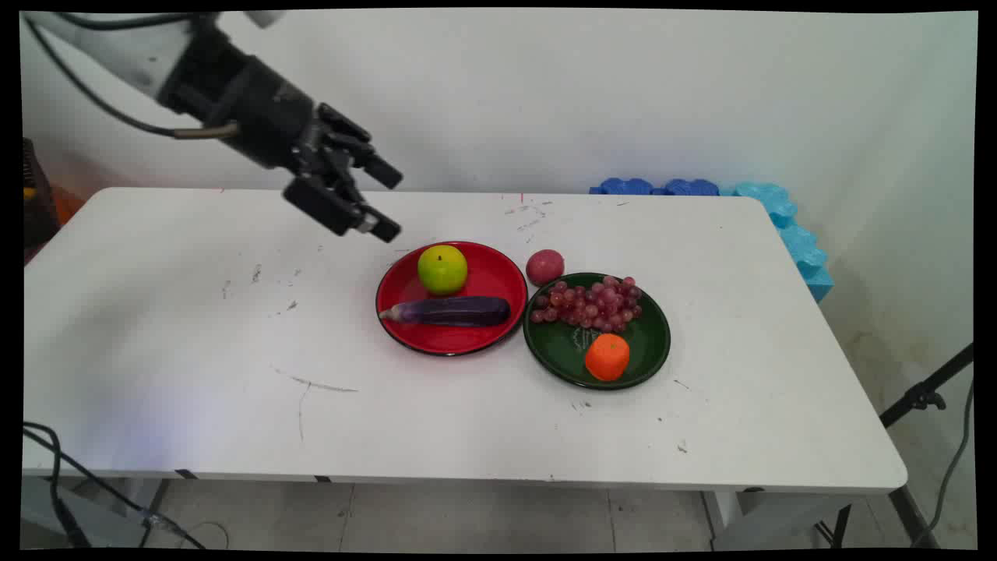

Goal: Pick up the mandarin from the green plate

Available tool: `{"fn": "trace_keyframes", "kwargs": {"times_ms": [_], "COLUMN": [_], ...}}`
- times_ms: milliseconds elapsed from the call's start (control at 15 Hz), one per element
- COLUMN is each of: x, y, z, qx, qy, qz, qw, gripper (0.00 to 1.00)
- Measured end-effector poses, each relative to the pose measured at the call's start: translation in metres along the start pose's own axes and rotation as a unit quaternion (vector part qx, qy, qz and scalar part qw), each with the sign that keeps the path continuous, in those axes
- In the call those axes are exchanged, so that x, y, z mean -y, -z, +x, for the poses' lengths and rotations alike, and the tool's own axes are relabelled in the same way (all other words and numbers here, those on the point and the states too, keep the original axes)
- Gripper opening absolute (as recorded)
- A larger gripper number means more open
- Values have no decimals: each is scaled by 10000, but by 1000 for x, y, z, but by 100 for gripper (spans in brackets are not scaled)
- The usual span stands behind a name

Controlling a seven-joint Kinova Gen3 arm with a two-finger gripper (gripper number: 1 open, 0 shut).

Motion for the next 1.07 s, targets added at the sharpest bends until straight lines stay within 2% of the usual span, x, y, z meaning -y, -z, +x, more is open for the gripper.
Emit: {"fn": "trace_keyframes", "kwargs": {"times_ms": [200,600,1067], "x": [-2,-5,-1], "y": [-15,-69,-159], "z": [18,58,84], "qx": [95,378,789], "qy": [-6,-5,-30], "qz": [45,206,381], "qw": [9999,9991,9961], "gripper": [100,100,100]}}
